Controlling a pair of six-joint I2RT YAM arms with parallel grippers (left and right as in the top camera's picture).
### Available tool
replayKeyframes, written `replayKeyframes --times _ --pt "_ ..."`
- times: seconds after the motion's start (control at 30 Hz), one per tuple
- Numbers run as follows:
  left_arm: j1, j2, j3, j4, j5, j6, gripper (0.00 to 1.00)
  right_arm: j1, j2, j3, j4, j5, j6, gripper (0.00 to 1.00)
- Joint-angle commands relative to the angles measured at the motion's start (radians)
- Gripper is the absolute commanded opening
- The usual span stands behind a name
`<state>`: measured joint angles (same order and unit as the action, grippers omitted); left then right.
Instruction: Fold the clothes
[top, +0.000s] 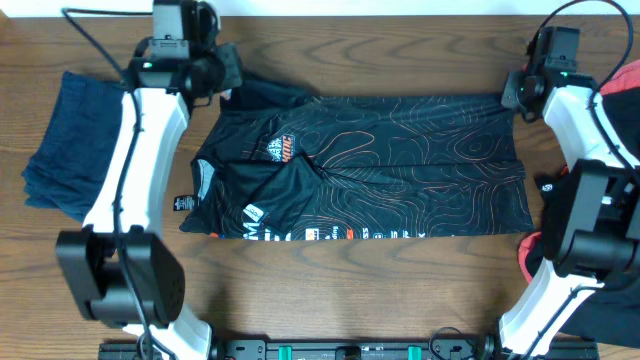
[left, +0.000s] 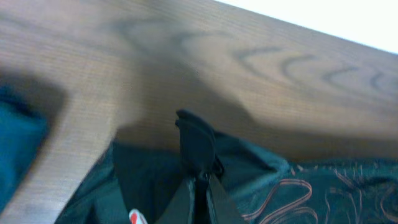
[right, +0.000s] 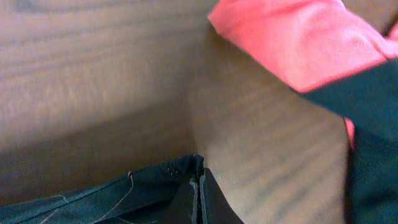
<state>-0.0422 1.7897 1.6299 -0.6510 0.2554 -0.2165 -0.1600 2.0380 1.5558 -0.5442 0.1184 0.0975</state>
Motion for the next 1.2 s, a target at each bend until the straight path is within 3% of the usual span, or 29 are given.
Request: replayKeyframes --times 0.0,0.5,0.97,1.17 --pt "0.01 -0.071 0.011 -0.075 -0.002 -0.006 0.06 -0.006 -0.065 0.008 -0.071 0.016 -0.017 0.01" --pt "0.009 -0.297 0.011 -0.436 0.051 -0.006 0.06 -0.007 -0.103 0.007 -0.391 0.118 -0.017 0.01" --pt "0.008 -0.303 0.01 -0.694 0.051 -0.006 0.06 -0.008 -0.103 0.007 -0.59 0.188 -0.016 0.01" --pt "0.008 -0.303 -0.018 -0.752 0.051 -0.006 0.06 -0.012 -0.103 0.007 -0.601 0.215 -0.016 0.01"
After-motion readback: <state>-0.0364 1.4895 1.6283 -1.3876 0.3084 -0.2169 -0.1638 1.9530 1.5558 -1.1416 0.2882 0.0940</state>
